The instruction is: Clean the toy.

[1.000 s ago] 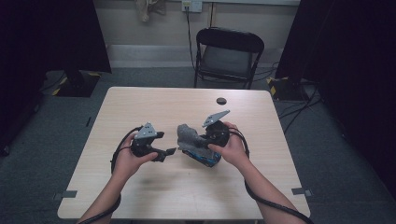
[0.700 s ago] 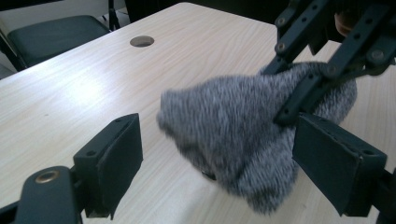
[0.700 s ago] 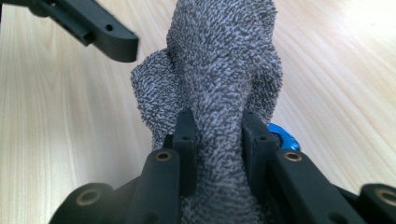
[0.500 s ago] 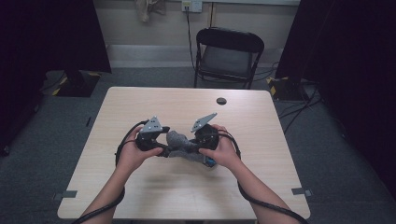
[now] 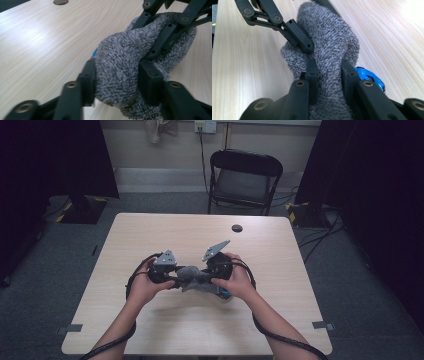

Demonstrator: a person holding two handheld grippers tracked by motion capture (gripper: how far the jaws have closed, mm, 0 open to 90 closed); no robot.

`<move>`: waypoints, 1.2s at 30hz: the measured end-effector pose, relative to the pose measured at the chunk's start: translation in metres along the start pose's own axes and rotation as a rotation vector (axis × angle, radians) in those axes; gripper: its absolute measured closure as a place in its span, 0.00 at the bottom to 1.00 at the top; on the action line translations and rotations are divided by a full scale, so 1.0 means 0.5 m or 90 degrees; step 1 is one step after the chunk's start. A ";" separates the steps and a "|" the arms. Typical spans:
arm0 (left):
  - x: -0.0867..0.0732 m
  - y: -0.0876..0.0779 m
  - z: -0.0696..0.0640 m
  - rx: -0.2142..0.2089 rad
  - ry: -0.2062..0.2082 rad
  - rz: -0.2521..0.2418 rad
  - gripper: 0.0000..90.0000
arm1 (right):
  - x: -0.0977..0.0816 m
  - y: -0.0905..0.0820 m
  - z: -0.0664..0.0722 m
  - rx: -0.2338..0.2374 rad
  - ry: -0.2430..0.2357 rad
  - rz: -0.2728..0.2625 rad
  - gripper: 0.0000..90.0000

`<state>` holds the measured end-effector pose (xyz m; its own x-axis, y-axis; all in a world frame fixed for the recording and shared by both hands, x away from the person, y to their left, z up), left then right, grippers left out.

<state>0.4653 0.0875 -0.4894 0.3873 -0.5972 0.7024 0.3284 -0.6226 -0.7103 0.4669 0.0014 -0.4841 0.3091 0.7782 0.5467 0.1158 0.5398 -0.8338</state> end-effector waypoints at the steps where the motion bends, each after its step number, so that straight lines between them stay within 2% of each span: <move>1: -0.001 -0.001 -0.003 -0.004 0.002 0.004 0.69 | 0.001 0.001 0.000 0.003 0.001 -0.002 0.81; 4: -0.001 -0.008 -0.004 -0.002 0.005 0.009 0.79 | 0.004 0.002 0.000 0.005 0.008 -0.011 0.80; 6: 0.000 -0.013 -0.003 0.000 0.002 0.005 0.81 | 0.007 0.002 -0.003 -0.004 0.017 -0.020 0.77; 9: -0.001 -0.017 -0.001 0.000 -0.004 0.003 0.82 | 0.009 0.002 -0.006 -0.003 0.034 -0.032 0.74; 13: -0.002 -0.025 0.003 0.005 -0.012 0.000 0.82 | 0.012 0.001 -0.014 -0.018 0.059 -0.050 0.50; 14: -0.005 -0.032 0.010 0.017 -0.012 0.001 0.82 | 0.012 0.000 -0.017 -0.025 0.062 -0.051 0.45; 15: -0.005 -0.032 0.010 0.017 -0.012 0.001 0.82 | 0.012 0.000 -0.017 -0.025 0.062 -0.051 0.45; 17: -0.014 -0.044 0.026 0.033 -0.023 -0.003 0.82 | 0.012 -0.008 -0.024 -0.036 0.062 -0.059 0.32; 19: -0.020 -0.054 0.035 0.035 -0.034 -0.013 0.82 | 0.012 -0.017 -0.032 -0.048 0.071 -0.068 0.27; 24: -0.034 -0.070 0.051 0.052 -0.049 -0.027 0.82 | 0.013 -0.033 -0.045 -0.065 0.086 -0.087 0.25; 26: -0.041 -0.071 0.051 0.051 -0.052 -0.027 0.82 | 0.010 -0.033 -0.051 -0.074 0.108 -0.092 0.20; 29: -0.050 -0.073 0.053 0.057 -0.048 -0.015 0.82 | 0.009 -0.035 -0.056 -0.063 0.130 -0.106 0.20; 31: -0.065 -0.076 0.057 0.061 -0.050 -0.002 0.82 | 0.010 -0.039 -0.062 -0.071 0.139 -0.114 0.20; 33: -0.070 -0.077 0.061 0.065 -0.053 -0.001 0.82 | 0.011 -0.042 -0.066 -0.067 0.145 -0.117 0.20; 34: -0.079 -0.082 0.070 0.072 -0.066 -0.005 0.82 | 0.009 -0.043 -0.067 -0.066 0.143 -0.113 0.20; 36: -0.090 -0.089 0.079 0.083 -0.069 -0.005 0.82 | 0.004 -0.042 -0.068 -0.064 0.138 -0.102 0.21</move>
<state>0.4673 0.1618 -0.4912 0.4733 -0.5300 0.7036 0.4383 -0.5512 -0.7100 0.4970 -0.0193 -0.4679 0.4728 0.5924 0.6523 0.2690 0.6078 -0.7471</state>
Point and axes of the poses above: each handheld gripper's, and its own axes: y roughly forward along the jaws, x roughly out of its top, z roughly to its left, the point moved 10 cm from there along y, roughly forward along the jaws, and after that the axes turned 10 degrees about z, right-handed, at the moved point
